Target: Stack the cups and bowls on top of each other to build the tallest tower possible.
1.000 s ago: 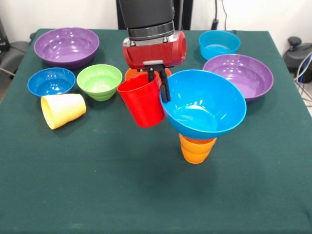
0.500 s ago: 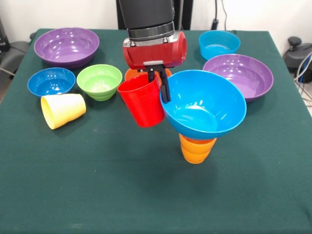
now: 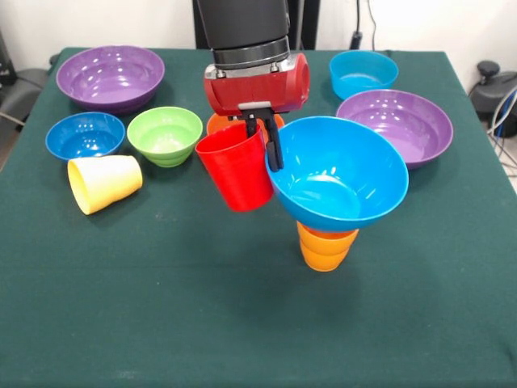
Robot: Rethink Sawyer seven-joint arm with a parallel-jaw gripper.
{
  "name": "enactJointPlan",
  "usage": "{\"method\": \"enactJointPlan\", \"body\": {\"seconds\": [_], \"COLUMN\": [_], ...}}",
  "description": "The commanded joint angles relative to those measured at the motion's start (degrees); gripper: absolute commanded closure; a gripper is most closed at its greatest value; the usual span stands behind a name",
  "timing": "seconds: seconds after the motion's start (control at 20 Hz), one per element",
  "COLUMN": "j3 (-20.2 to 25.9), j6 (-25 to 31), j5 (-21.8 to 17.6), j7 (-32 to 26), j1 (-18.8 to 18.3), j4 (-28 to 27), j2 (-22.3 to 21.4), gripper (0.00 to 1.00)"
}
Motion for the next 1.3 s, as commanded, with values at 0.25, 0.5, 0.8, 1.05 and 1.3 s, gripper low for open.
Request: {"method": "enactJointPlan", "body": {"seconds": [0.25, 0.5, 0.8, 1.05, 1.3], "j3": [-0.75, -0.51, 0.30, 0.09, -0.09], "j6": [-0.70, -1.14, -0.68, -0.48, -0.57], "j5": [-6.27, -6.86, -6.93, -7.06, -7.11], "j7": [-2.72, -1.83, -1.65, -1.69, -1.47], "j1": [1.62, 1.50, 0.84, 1.07, 1.17], "j4": [-2.19, -2.31, -2.39, -2.51, -2.45], "j2": [2.21, 2.31, 2.85, 2.75, 2.59], "gripper": [1.00, 1.00, 1.00, 1.00, 1.00]}}
